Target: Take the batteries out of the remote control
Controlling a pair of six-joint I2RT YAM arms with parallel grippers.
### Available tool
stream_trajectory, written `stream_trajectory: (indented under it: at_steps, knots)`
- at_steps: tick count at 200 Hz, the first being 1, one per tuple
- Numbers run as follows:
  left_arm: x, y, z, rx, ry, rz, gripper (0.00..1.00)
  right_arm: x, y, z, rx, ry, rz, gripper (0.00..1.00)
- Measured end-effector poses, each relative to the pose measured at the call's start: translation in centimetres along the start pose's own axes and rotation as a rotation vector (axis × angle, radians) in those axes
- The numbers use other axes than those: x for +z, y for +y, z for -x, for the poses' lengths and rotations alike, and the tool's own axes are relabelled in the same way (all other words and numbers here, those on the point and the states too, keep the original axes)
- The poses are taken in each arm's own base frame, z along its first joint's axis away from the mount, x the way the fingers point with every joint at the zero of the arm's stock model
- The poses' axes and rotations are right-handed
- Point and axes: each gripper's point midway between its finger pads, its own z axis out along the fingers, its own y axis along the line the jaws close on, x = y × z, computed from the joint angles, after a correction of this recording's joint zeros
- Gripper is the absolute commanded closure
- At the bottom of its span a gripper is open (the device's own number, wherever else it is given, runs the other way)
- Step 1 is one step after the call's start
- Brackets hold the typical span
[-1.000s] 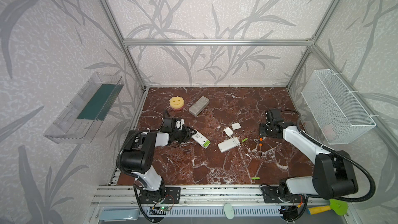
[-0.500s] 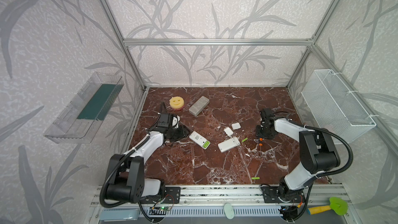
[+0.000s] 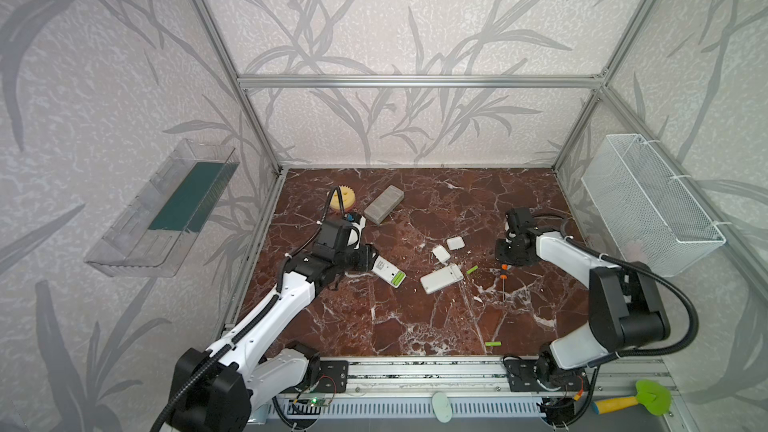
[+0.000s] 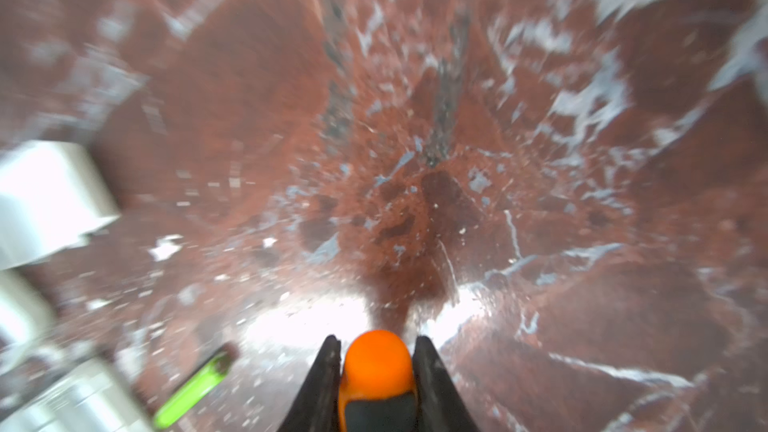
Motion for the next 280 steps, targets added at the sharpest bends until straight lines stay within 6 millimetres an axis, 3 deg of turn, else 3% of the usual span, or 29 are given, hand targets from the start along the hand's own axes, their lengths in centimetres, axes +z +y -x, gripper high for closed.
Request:
stream_trajectory:
  at_steps: [42, 78, 103, 127, 143, 179, 239, 280]
  knots:
    - [-0.1, -7.9, 1.4, 0.203, -0.138, -0.171, 0.49, -8.3, 3.4, 2.9, -0.024, -0.293, 0.147, 0.86]
    - [0.3, -16.2, -0.3, 0.407, -0.201, -0.335, 0.49, -15.0, 8.9, 2.9, -0.102, -0.539, 0.315, 0.87]
    - [0.8, -19.7, -1.9, 0.52, -0.202, -0.389, 0.46, -16.7, 11.9, 2.0, -0.13, -0.605, 0.405, 0.89]
    - [1.5, -22.0, -1.5, 0.566, -0.246, -0.414, 0.44, -17.5, 15.0, 0.9, -0.152, -0.643, 0.487, 0.89]
    - [1.8, -22.9, -1.8, 0.578, -0.253, -0.441, 0.44, -18.4, 16.9, 0.6, -0.165, -0.663, 0.555, 0.89]
    - [1.7, -23.3, -0.6, 0.528, -0.304, -0.486, 0.45, -20.3, 18.3, 1.3, -0.151, -0.717, 0.643, 0.9]
    - [2.4, -17.3, 1.1, 0.283, -0.31, -0.545, 0.47, -22.5, 21.0, 0.8, -0.243, -0.741, 0.796, 0.9]
    - [0.1, -19.2, 0.4, 0.323, -0.29, -0.705, 0.47, -22.6, 23.5, -0.5, -0.352, -0.699, 0.908, 0.9]
